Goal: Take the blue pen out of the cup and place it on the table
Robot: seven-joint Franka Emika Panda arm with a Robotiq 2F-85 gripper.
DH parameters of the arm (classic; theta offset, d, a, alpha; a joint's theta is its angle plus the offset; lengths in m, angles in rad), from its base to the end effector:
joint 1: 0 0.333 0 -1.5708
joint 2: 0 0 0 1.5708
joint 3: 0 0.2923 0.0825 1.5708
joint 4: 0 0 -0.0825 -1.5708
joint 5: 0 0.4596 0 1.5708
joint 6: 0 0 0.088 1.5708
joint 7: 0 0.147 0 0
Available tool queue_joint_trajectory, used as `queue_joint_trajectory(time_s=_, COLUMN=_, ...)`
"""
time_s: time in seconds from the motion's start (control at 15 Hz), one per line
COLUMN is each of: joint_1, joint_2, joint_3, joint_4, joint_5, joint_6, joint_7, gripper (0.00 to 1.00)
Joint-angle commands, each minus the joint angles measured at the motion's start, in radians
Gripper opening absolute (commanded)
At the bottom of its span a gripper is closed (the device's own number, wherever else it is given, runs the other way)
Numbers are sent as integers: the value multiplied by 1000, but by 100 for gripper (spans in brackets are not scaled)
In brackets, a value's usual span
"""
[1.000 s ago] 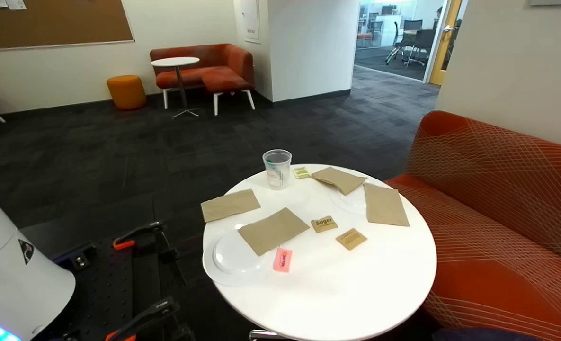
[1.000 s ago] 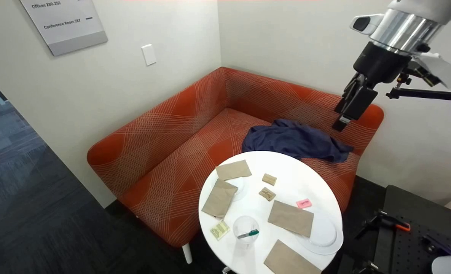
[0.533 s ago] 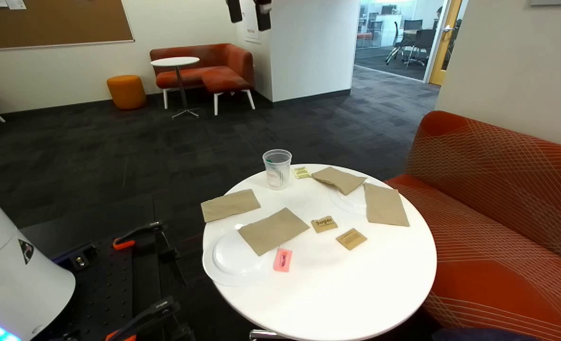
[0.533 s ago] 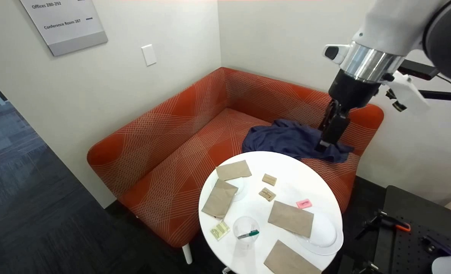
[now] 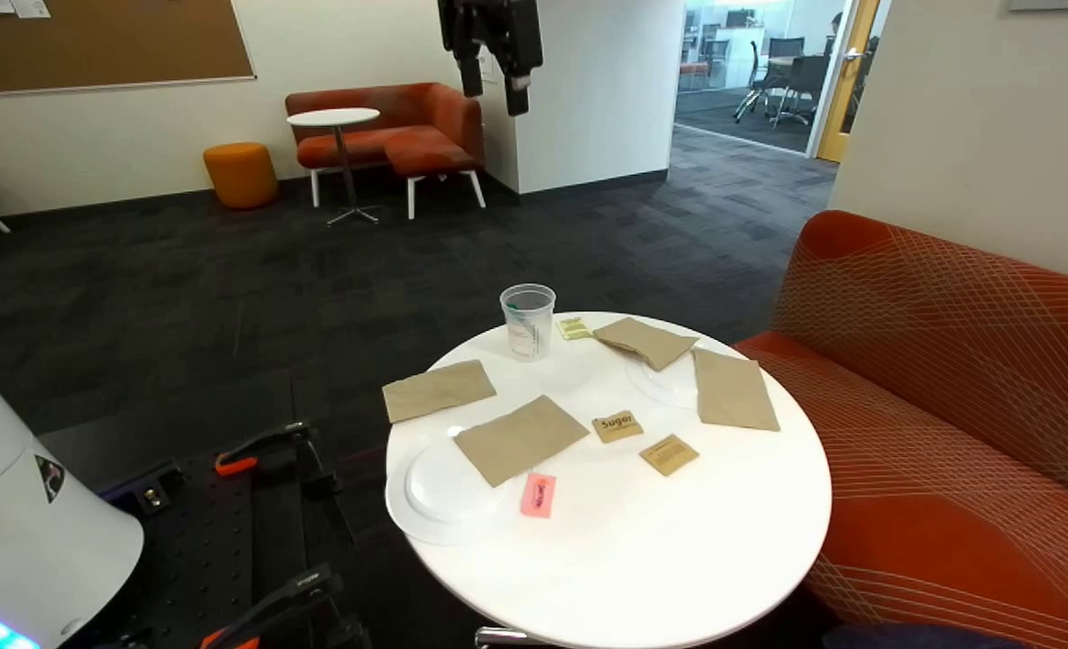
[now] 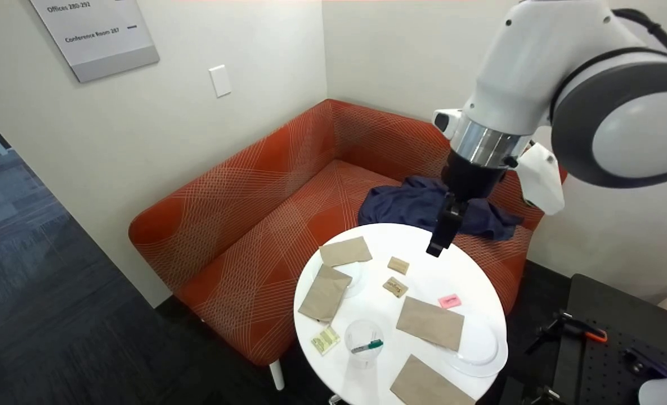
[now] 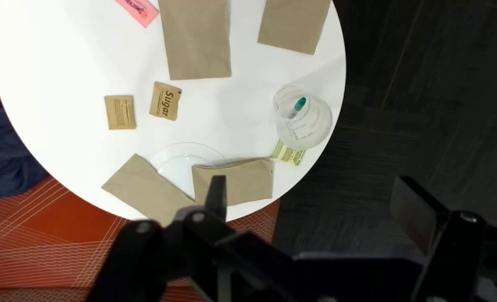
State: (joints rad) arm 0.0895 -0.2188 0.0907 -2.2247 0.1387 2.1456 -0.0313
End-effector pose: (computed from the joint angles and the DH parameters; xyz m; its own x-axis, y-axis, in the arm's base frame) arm 0.5655 0.1134 0.3840 0.9812 0.1345 0.1383 0.1491 -0.9836 -0.1016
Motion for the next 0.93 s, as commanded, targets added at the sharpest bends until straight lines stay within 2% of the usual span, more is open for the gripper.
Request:
queue_joint_trajectory(time_s=0.0, joint_1=7, joint_2=92, joint_3=28, joint_4=62, joint_5=-42, joint_6=20, joint_7=82, gripper=100)
queue_joint_trajectory(time_s=0.4, joint_1=34, joint_2=204, joint_3=69, joint_4=107, joint_5=-101, joint_6=29, joint_7=196, gripper=100)
queue_joint_trajectory(time_s=0.87, joint_1=73, joint_2=321, joint_3=79, joint_4=139, joint_5=-109, joint_6=55, joint_7=256, gripper=100)
